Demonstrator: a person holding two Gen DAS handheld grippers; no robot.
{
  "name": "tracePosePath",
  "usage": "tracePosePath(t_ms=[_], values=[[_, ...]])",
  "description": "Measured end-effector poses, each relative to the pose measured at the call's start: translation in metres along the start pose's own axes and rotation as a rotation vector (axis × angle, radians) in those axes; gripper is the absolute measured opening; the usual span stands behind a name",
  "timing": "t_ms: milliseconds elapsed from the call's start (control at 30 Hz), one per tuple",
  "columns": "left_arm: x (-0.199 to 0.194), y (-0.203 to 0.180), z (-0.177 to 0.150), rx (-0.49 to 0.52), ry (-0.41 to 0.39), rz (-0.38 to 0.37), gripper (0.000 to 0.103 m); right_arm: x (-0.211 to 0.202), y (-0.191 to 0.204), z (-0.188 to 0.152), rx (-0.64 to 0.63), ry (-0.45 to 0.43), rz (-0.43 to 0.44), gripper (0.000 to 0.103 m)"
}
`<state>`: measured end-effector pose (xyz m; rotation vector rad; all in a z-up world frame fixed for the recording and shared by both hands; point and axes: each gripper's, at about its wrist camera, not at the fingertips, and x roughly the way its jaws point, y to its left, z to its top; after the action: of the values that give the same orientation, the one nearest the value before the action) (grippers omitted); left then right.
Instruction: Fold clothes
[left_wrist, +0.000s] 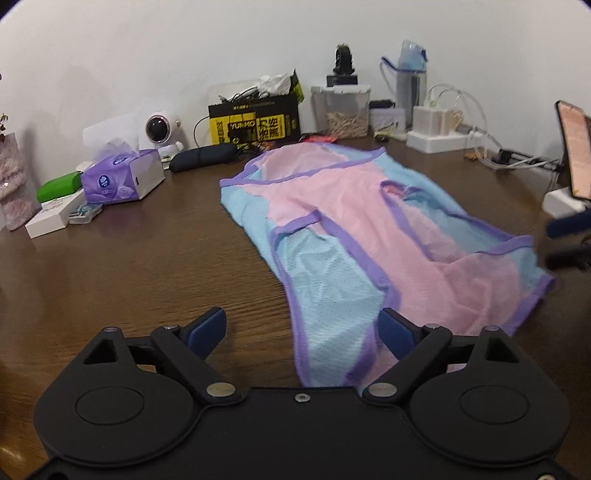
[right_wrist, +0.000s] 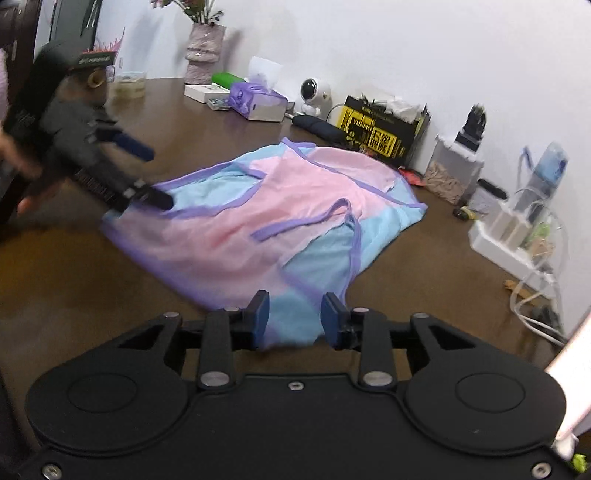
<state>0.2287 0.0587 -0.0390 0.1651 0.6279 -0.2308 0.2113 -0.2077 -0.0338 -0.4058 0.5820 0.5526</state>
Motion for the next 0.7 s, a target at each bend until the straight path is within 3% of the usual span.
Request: tracePosePath(t_ms=[67,100,167,200,333,600,700], values=[[0.004,0.002,0.001,-0.015,0.016,-0.027,0.03,0.017,-0.009,0.003,0.019,0.027,0.019,0.03],[0.004,0.002,0.002,-0.011,0.017,-0.029,0.025,0.025,-0.013,0.003,0.016,0.049,0.023,0.028],[0.004,0.001,0.002,-0.004,0.015,-0.025,0.014,0.028,-0.013,0.001,0.013,0.062,0.036,0.006],[0.005,0.001,0.002,-0.002,0.012,-0.02,0.012,0.026,-0.012,-0.002,0.021,0.06,0.04,0.004],[0.007,0.003,0.001,-0.02,0.002,-0.003,0.009,0.012,-0.016,-0.014,0.071,0.032,-0.019,0.004],[0.009,0.001,0.004,-0.033,0.002,0.031,0.009,-0.004,-0.017,-0.03,0.114,0.045,-0.031,0.005],[0.009,0.0,0.004,-0.026,0.002,0.038,0.009,-0.006,-0.015,-0.021,0.108,0.024,-0.013,0.021]])
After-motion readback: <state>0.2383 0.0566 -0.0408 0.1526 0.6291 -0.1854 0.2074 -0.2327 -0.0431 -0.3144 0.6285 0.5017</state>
